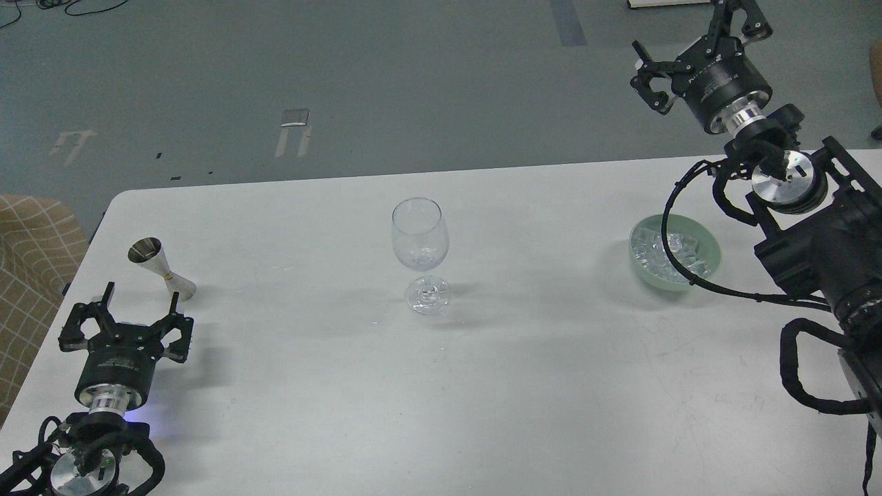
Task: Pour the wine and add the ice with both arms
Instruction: 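Close the left gripper on the metal jigger and lift it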
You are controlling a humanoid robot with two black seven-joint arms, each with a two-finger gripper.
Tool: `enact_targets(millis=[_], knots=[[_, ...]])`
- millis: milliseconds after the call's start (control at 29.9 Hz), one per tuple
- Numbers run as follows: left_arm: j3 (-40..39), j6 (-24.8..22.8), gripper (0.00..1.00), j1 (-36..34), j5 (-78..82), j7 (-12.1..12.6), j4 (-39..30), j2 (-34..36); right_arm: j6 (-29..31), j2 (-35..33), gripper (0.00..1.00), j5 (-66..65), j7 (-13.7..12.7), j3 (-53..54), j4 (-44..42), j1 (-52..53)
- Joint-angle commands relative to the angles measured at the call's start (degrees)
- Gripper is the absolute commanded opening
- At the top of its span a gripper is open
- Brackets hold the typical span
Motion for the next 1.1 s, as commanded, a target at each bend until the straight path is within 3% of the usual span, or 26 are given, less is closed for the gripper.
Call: enact_targets(millis=[0, 802, 1069], knots=[[-0.1, -0.1, 0.84, -0.4, -0.1, 1.2, 0.3, -0.5, 0.0, -0.1, 1.00, 0.0, 0.0, 0.0, 0.0, -0.5], [-0.8, 1.4, 0.85, -6.6, -0.1, 4.3, 6.5, -2.9, 0.0, -1.0, 1.00, 0.2, 0.3, 1.0, 2.2, -1.7], [-4.1, 1.6, 0.86, -6.9, -0.2, 6.8, 8.9, -2.9, 0.0, -1.1, 1.00, 0.3, 0.3, 1.0, 2.4, -1.6]])
